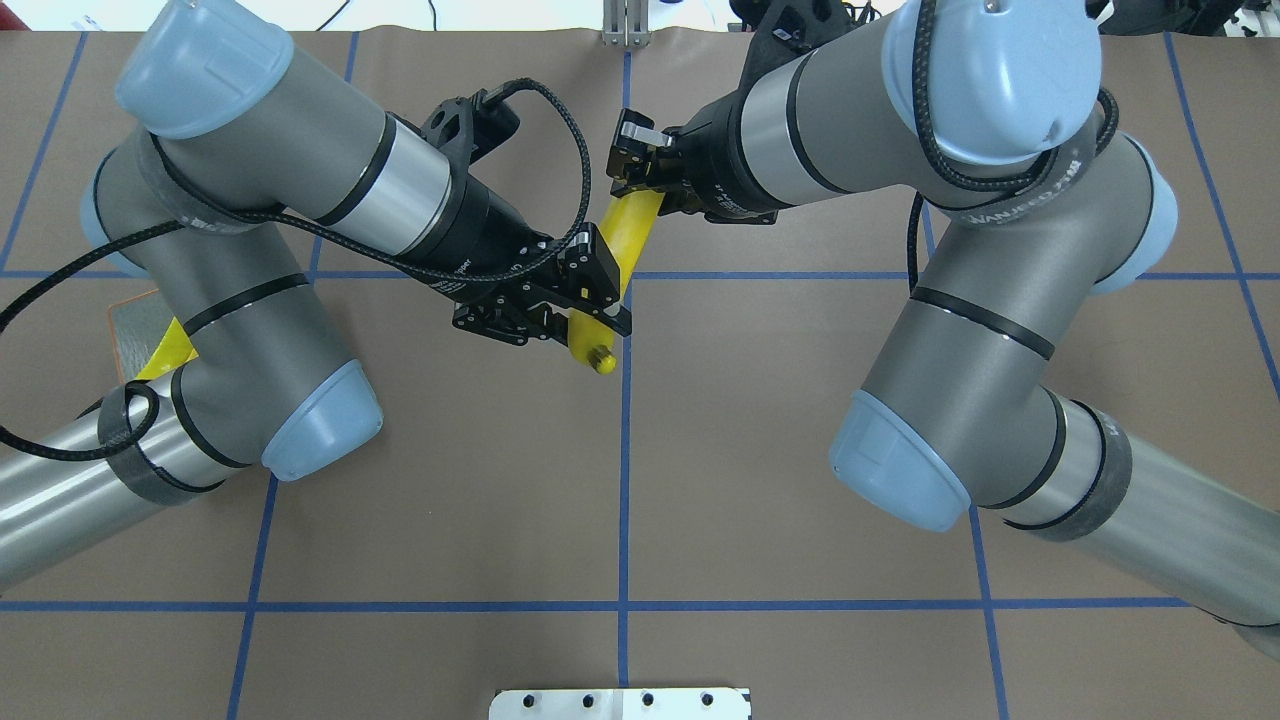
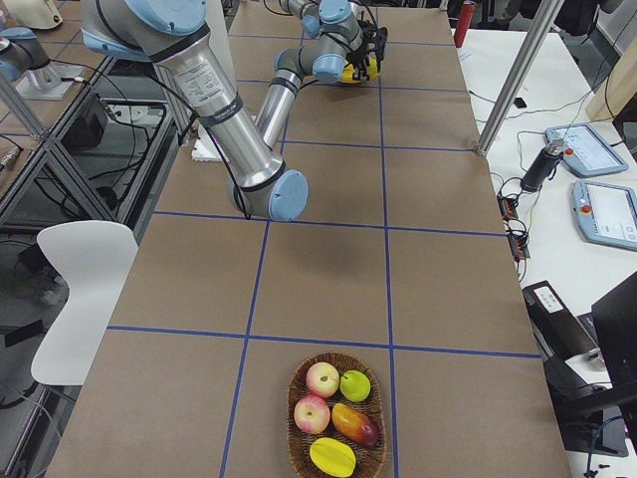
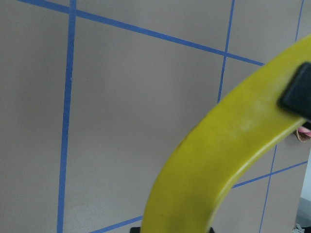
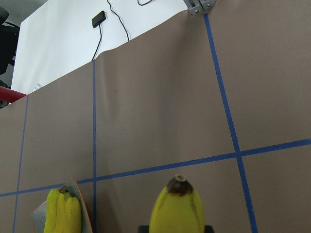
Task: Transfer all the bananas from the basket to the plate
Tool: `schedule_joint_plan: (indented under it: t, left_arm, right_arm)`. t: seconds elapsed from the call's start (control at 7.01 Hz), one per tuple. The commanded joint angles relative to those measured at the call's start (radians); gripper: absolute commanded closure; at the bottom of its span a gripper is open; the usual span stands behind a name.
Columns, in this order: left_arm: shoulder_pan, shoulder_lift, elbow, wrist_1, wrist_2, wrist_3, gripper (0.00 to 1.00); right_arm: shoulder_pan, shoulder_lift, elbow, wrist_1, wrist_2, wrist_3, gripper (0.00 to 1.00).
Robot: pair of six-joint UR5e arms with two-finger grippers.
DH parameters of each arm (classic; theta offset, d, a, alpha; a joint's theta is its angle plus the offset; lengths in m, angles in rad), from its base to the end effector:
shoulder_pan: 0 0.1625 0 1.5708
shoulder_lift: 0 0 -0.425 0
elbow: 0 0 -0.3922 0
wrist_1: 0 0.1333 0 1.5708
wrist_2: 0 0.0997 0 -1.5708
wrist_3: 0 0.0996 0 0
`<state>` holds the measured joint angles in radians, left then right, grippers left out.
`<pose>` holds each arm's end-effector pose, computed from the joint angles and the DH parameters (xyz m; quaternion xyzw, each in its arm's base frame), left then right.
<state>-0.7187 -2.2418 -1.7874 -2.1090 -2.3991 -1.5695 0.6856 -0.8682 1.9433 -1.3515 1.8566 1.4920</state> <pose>0.4068 -0.4355 0.1023 -0.0740 0.6676 0.0033 0.7408 -0.3826 -0.4489 0.0720 0.1172 -0.5961 0.1540 0.7792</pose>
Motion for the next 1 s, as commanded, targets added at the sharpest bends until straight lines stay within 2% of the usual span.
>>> schedule_joint_plan:
  t: [0.0,0.14,0.71,0.86]
  left_arm:
    - [0.001,0.002,-0.003,0.003,0.000,-0.017,1.00]
    - [0.001,0.002,-0.003,0.000,0.000,-0.053,1.00]
    - [-0.002,0.014,-0.003,0.009,-0.002,-0.057,1.00]
    - [-0.010,0.046,-0.004,0.010,-0.002,-0.057,1.00]
  right_arm:
    - [0.000,0.000,-0.001,0.000,0.000,0.001,0.91]
    - [0.000,0.000,-0.001,0.002,-0.004,0.004,0.01]
    - [0.014,-0.011,0.003,0.046,-0.004,0.091,0.00]
    - [0.041,-0.037,0.012,0.046,-0.001,0.097,0.00]
